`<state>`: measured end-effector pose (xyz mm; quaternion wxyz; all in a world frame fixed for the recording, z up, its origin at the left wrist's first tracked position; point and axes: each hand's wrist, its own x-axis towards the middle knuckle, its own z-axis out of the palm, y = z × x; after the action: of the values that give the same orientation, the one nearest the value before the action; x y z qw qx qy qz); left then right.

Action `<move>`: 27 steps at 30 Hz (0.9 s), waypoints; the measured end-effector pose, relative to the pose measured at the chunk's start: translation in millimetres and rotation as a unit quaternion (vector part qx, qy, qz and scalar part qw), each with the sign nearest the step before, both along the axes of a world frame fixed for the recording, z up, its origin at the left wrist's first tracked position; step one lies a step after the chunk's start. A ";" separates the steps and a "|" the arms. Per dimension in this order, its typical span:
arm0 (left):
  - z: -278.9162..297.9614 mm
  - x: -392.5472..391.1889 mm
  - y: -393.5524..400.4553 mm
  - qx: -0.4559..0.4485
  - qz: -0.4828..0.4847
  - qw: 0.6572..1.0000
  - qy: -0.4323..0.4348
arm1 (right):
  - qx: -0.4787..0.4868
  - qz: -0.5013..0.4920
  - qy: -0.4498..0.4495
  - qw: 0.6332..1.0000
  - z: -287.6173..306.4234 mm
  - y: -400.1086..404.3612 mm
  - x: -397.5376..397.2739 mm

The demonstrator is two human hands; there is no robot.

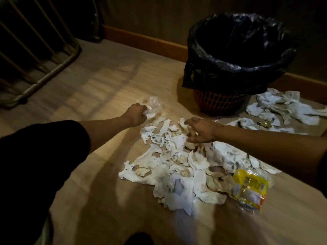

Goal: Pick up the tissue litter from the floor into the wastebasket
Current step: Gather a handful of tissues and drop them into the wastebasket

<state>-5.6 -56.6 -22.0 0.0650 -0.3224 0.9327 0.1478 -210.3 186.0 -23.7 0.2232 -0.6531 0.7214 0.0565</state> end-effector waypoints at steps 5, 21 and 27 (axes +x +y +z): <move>46.1 6.5 14.3 0.011 0.048 0.996 0.071 | -0.005 -0.037 -0.045 0.998 7.2 -17.6 24.0; -29.0 55.0 93.4 -0.017 -0.151 0.943 -0.296 | 0.040 0.066 0.056 0.995 -18.0 -1.9 21.9; -54.5 73.3 96.2 0.002 -0.158 0.975 -0.159 | 0.021 0.028 0.000 0.999 -33.3 -22.7 22.6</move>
<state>67.7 39.6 -76.4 0.2356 -0.1906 0.9493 0.0842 -187.7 163.3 -57.0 0.2356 -0.6684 0.7012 0.0779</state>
